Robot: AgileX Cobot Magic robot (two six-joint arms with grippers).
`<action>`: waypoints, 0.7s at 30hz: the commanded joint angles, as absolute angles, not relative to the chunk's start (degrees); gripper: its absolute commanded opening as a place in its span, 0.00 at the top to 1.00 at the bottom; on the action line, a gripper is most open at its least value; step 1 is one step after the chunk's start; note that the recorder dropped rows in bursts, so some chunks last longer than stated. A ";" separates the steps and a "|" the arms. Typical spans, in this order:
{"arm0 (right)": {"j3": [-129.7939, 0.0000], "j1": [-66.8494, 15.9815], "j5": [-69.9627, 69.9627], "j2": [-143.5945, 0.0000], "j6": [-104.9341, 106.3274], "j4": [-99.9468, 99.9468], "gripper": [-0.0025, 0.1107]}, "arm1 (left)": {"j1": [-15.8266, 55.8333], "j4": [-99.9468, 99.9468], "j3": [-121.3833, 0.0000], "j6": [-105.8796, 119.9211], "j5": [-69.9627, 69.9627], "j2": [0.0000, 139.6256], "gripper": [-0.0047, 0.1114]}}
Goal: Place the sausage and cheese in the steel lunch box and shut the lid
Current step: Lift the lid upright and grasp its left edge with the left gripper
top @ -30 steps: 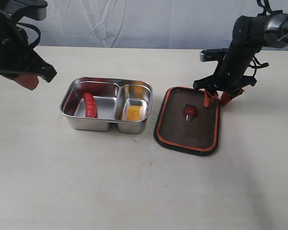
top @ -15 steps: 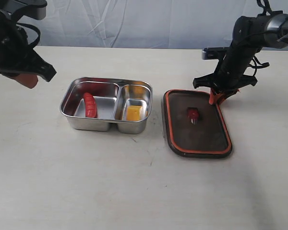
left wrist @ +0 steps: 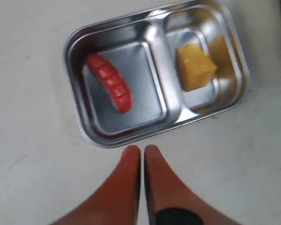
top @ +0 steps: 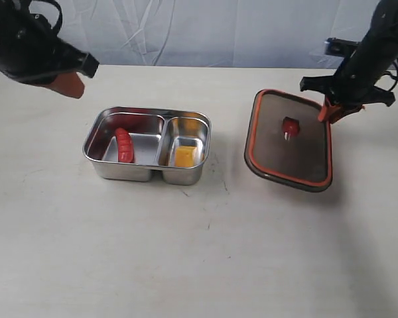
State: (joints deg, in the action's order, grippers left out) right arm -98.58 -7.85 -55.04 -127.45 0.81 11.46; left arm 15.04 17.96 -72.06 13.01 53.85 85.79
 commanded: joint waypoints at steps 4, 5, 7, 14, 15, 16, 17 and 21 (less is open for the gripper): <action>-98.54 -5.11 -56.53 -122.65 5.61 18.39 0.99 | 7.55 42.84 -72.03 28.82 57.14 86.04 0.58; -98.54 -5.11 -56.53 -122.22 6.22 19.30 0.99 | 6.79 43.71 -72.03 29.29 57.44 86.43 0.53; -98.54 -5.11 -57.10 -121.60 8.42 22.68 0.99 | 5.72 45.78 -72.01 30.09 58.37 87.28 0.45; -98.54 -5.73 -59.40 -121.24 13.61 34.15 0.99 | 4.70 62.35 -72.01 39.95 60.75 91.63 0.40; -98.54 -5.75 -59.40 -121.24 14.07 34.73 0.99 | 4.69 64.20 -72.01 41.42 61.05 92.32 0.40; -98.54 -6.11 -59.40 -121.24 14.31 35.20 0.99 | 4.79 65.48 -72.01 42.79 61.56 92.95 0.40; -98.54 -6.43 -59.40 -121.24 14.48 35.65 0.99 | 4.79 67.08 -72.01 43.97 62.35 93.83 0.40; -98.54 -7.94 -58.68 -121.24 15.00 36.85 0.99 | 5.69 71.58 -72.01 46.56 65.77 97.27 0.40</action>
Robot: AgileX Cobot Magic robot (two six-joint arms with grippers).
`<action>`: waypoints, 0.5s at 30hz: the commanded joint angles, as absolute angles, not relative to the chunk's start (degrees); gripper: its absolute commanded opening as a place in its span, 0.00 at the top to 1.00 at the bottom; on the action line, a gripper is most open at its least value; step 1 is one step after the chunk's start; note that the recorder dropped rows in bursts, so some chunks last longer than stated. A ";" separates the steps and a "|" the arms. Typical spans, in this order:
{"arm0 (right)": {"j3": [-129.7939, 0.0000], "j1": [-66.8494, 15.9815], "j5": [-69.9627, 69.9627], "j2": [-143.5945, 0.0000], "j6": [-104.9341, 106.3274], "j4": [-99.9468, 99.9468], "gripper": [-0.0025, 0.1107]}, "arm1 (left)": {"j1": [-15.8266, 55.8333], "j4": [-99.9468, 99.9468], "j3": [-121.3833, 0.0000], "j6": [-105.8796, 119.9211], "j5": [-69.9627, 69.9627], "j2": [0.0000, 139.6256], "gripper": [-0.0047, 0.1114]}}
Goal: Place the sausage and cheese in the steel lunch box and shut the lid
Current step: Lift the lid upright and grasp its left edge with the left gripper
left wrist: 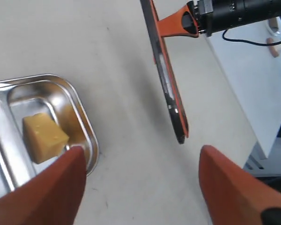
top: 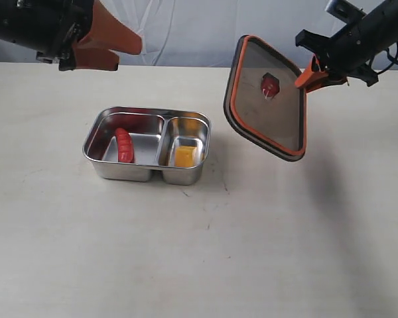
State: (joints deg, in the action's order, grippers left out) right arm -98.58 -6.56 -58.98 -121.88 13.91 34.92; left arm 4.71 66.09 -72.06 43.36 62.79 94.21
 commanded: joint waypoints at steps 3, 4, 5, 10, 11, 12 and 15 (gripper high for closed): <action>-98.54 -9.23 -57.70 -121.24 15.04 38.07 0.99 | 7.43 73.42 -72.01 48.45 65.25 99.41 0.40; -98.54 -9.48 -57.29 -121.24 15.04 38.07 0.99 | 8.12 73.81 -72.01 49.13 65.09 99.95 0.40; -98.54 -9.91 -57.01 -121.24 15.04 38.07 0.99 | 8.80 73.98 -72.01 49.31 64.61 100.63 0.40; -98.54 -11.40 -57.01 -121.24 15.04 38.07 0.99 | 11.08 77.70 -72.01 51.72 63.97 103.31 0.40; -98.54 -11.52 -57.01 -121.24 15.04 38.47 0.99 | 11.41 78.21 -72.01 51.72 63.86 103.74 0.40; -98.54 -11.77 -57.01 -121.24 15.04 38.73 0.99 | 11.67 78.21 -72.01 51.72 63.34 104.35 0.40; -98.54 -12.04 -56.88 -121.24 15.04 38.61 0.99 | 12.41 77.98 -72.01 51.75 62.49 105.45 0.40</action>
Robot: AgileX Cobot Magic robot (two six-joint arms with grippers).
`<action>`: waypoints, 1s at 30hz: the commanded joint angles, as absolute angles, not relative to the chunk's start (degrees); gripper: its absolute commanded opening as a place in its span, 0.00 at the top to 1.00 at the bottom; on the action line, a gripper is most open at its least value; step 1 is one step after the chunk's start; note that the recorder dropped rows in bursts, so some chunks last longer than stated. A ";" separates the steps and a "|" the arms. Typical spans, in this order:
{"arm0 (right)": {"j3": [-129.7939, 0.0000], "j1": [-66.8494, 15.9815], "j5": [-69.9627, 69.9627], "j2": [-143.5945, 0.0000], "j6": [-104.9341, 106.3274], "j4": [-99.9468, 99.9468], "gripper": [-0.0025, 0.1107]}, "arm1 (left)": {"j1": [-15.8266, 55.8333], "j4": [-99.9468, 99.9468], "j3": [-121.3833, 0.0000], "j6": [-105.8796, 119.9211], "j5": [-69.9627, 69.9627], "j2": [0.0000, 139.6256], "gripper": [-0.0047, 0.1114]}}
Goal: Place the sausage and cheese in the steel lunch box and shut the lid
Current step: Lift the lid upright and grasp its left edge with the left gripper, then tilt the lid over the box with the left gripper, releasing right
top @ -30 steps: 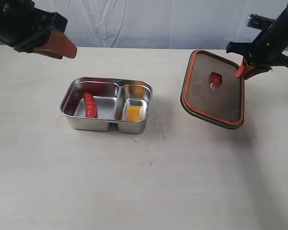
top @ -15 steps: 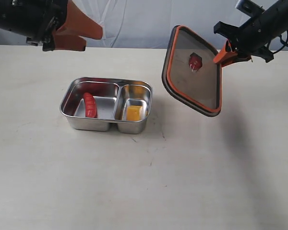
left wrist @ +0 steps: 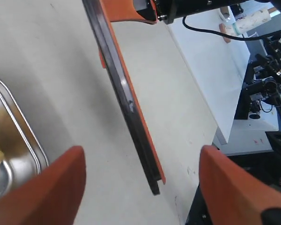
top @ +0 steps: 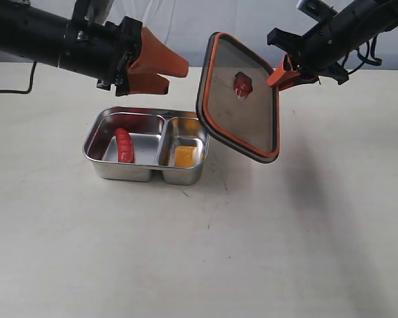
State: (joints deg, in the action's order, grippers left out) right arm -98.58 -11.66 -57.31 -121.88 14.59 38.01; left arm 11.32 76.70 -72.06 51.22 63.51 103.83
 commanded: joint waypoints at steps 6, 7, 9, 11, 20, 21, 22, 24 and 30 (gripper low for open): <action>-98.54 -12.17 -56.99 -121.24 15.04 38.51 0.99 | 13.72 79.63 -72.01 52.84 62.59 105.66 0.40; -98.54 -12.17 -56.99 -121.24 15.04 38.51 0.99 | 13.84 80.01 -72.01 52.84 62.45 105.66 0.40; -98.54 -12.17 -57.00 -121.24 15.04 38.63 0.99 | 14.60 80.87 -72.01 52.84 62.04 105.66 0.40; -98.54 -12.17 -57.00 -121.24 15.04 38.63 0.99 | 15.44 80.86 -72.01 52.84 60.99 105.66 0.40; -98.54 -12.17 -57.82 -121.24 15.04 39.06 0.99 | 20.62 80.24 -72.01 52.70 52.85 105.66 0.40; -98.54 -12.17 -58.36 -121.24 15.54 39.34 0.99 | 21.08 80.10 -72.01 52.70 51.96 105.66 0.40; -98.54 -12.17 -58.76 -121.24 15.94 39.77 0.99 | 21.45 79.99 -72.01 52.70 51.29 105.66 0.40; -98.54 -12.17 -59.48 -121.24 17.15 41.45 0.99 | 21.87 79.85 -72.01 52.70 50.20 105.66 0.40; -98.54 -12.69 -59.82 -121.00 20.47 47.04 0.99 | 21.97 78.89 -72.01 51.14 49.97 105.73 0.49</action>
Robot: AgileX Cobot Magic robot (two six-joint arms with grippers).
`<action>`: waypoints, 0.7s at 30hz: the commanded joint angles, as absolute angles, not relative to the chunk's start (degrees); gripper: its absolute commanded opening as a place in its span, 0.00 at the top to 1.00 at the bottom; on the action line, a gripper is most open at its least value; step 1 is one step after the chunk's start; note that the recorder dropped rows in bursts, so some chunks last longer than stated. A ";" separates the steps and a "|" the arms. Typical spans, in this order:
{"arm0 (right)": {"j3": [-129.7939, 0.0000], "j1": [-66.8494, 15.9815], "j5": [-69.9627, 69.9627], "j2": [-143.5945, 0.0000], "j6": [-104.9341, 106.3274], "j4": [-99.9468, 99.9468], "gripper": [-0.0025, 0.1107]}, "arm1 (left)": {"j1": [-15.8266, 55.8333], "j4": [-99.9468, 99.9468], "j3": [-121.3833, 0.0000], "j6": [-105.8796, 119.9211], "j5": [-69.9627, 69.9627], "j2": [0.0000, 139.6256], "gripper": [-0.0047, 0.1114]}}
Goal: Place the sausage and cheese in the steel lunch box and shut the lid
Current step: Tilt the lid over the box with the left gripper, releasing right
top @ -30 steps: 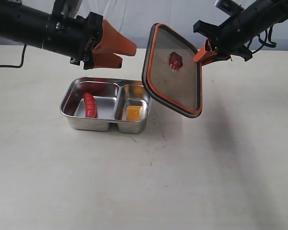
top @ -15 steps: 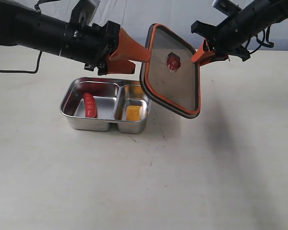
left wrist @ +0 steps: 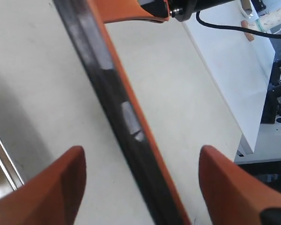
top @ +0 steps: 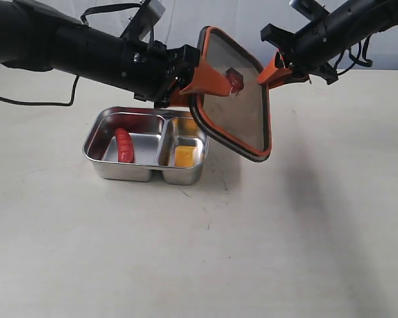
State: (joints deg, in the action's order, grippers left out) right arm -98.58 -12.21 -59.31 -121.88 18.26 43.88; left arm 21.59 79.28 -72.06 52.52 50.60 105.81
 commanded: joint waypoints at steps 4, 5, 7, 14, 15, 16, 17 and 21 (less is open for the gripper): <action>-98.54 -13.38 -60.61 -120.78 21.01 47.04 0.99 | 21.97 78.73 -72.01 51.24 49.87 105.73 0.83; -98.54 -13.66 -60.96 -120.78 21.01 47.04 0.99 | 21.97 78.73 -72.01 51.53 49.87 105.73 0.92; -98.54 -13.79 -61.38 -120.78 21.01 46.81 0.99 | 21.97 78.69 -72.01 51.83 49.87 105.73 0.96; -98.54 -13.79 -61.80 -120.78 21.43 46.81 0.98 | 21.86 78.46 -72.01 52.73 49.87 105.73 0.96; -98.54 -13.79 -62.23 -120.78 22.13 46.81 0.97 | 21.86 78.46 -72.01 52.83 49.87 105.73 0.96; -98.54 -13.79 -62.85 -120.78 23.06 46.66 0.94 | 21.86 78.19 -72.01 52.94 49.87 105.73 0.96; -98.54 -13.68 -63.38 -120.78 23.59 46.54 0.89 | 21.86 77.95 -72.01 53.06 49.87 105.73 0.96; -98.54 -13.68 -64.82 -120.78 24.01 46.39 0.55 | 21.86 76.52 -72.01 53.05 49.87 105.73 0.96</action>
